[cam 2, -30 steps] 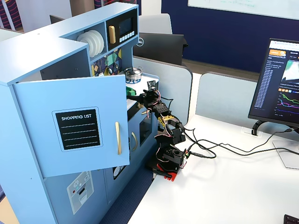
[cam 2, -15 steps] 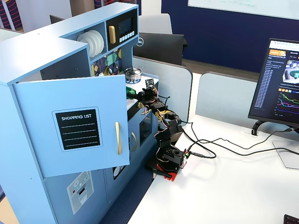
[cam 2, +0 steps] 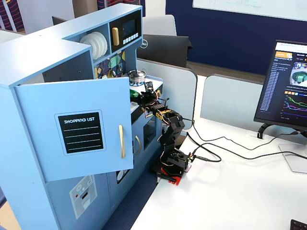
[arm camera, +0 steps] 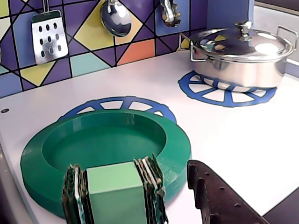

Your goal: Pick up the lid from the counter and put it on the green recipient

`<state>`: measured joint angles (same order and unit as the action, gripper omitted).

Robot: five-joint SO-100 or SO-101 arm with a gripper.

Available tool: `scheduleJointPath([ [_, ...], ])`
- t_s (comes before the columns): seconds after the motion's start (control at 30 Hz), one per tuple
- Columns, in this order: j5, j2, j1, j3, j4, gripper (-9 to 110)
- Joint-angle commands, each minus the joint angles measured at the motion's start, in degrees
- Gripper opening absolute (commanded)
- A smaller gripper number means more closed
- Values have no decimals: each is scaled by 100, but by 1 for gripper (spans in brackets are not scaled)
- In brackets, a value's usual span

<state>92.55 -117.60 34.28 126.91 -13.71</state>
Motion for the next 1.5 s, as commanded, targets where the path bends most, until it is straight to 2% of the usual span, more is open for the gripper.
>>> scheduleJointPath([
  [0.0, 62, 132, -79, -606, -185, 47],
  [0.57, 255, 809, -290, -967, -167, 34],
  [0.9, 422, 817, -396, -853, -237, 0],
  [1.3, 316, 571, -308, -940, -562, 0],
  [1.47, 396, 237, -281, -1362, -114, 0],
])
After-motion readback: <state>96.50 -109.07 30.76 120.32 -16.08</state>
